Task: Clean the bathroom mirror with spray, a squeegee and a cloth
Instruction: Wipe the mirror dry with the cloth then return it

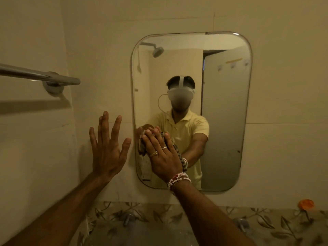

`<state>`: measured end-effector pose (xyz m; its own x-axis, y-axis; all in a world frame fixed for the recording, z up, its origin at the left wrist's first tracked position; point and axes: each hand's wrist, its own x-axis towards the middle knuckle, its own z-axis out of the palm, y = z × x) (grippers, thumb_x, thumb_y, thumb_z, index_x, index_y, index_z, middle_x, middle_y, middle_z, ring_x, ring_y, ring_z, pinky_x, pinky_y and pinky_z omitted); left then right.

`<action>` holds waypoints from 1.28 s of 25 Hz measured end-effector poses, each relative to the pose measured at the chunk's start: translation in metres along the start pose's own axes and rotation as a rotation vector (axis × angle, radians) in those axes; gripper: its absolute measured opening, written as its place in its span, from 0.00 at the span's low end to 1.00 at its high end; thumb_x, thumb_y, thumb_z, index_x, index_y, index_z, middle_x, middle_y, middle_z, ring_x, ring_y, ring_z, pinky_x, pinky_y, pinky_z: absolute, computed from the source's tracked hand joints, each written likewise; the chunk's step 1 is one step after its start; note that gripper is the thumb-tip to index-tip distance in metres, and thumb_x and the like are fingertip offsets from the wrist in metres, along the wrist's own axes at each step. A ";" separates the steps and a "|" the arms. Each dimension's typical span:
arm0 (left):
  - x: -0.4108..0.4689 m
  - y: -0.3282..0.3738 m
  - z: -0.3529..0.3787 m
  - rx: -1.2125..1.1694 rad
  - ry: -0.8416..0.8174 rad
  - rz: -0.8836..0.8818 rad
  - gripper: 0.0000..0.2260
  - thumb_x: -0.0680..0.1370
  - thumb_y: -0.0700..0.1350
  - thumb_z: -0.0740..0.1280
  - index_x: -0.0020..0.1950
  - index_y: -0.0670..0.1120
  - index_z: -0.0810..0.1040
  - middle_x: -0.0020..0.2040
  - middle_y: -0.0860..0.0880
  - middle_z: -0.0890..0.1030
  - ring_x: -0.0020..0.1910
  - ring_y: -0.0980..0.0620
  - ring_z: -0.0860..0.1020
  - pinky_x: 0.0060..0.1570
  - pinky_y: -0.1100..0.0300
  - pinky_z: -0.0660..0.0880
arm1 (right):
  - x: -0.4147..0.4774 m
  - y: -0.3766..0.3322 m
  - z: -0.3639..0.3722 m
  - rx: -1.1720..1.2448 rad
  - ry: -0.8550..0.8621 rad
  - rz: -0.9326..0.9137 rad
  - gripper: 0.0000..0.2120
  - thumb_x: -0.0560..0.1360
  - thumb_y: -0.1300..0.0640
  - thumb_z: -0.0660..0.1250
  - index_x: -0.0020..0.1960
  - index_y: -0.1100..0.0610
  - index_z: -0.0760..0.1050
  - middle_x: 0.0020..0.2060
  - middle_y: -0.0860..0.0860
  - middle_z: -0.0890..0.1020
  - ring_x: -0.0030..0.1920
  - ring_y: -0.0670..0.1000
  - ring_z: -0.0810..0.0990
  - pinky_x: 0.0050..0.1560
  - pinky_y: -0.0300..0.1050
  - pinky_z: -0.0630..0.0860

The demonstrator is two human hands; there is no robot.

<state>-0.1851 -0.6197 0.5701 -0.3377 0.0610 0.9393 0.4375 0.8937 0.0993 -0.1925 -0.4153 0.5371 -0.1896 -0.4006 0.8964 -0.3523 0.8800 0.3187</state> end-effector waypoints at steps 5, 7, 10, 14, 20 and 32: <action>-0.001 0.032 0.015 -0.060 -0.020 0.008 0.32 0.84 0.62 0.48 0.85 0.48 0.56 0.86 0.42 0.47 0.85 0.42 0.47 0.79 0.31 0.46 | -0.032 0.069 -0.045 -0.037 0.044 0.063 0.31 0.78 0.62 0.64 0.79 0.57 0.61 0.79 0.55 0.63 0.81 0.57 0.55 0.79 0.63 0.55; -0.003 0.045 0.023 -0.086 -0.018 0.035 0.33 0.84 0.64 0.47 0.85 0.49 0.55 0.86 0.41 0.47 0.85 0.43 0.47 0.80 0.32 0.45 | -0.046 0.099 -0.064 -0.055 0.062 0.113 0.30 0.78 0.61 0.65 0.79 0.57 0.62 0.79 0.55 0.63 0.81 0.57 0.57 0.77 0.64 0.58; -0.004 0.059 0.031 -0.097 -0.017 0.057 0.35 0.84 0.66 0.45 0.86 0.48 0.54 0.86 0.40 0.48 0.85 0.44 0.46 0.80 0.33 0.44 | -0.067 0.141 -0.089 -0.036 0.108 0.258 0.28 0.80 0.57 0.61 0.79 0.54 0.59 0.79 0.54 0.64 0.80 0.56 0.57 0.78 0.62 0.57; -0.008 0.058 0.036 -0.076 -0.028 0.055 0.35 0.84 0.67 0.44 0.86 0.49 0.53 0.86 0.41 0.47 0.85 0.44 0.46 0.80 0.32 0.45 | -0.106 0.158 -0.099 0.102 0.280 0.577 0.24 0.83 0.51 0.53 0.78 0.57 0.61 0.77 0.56 0.66 0.81 0.56 0.56 0.78 0.63 0.56; -0.017 0.051 0.032 -0.086 -0.059 0.049 0.34 0.84 0.67 0.44 0.86 0.50 0.53 0.86 0.41 0.47 0.85 0.44 0.46 0.79 0.31 0.44 | -0.123 0.108 -0.065 0.040 0.218 0.521 0.30 0.78 0.60 0.64 0.78 0.58 0.60 0.77 0.58 0.65 0.81 0.57 0.55 0.78 0.63 0.55; -0.040 -0.004 0.009 -0.034 -0.037 0.004 0.31 0.84 0.60 0.52 0.85 0.50 0.56 0.86 0.42 0.49 0.85 0.42 0.49 0.80 0.33 0.44 | -0.054 -0.055 0.030 0.095 -0.039 0.172 0.38 0.76 0.63 0.63 0.82 0.55 0.50 0.81 0.54 0.54 0.82 0.57 0.50 0.80 0.60 0.42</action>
<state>-0.1809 -0.6217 0.5287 -0.3660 0.0817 0.9270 0.4666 0.8780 0.1069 -0.1900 -0.4495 0.4617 -0.2895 -0.2578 0.9218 -0.3964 0.9089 0.1297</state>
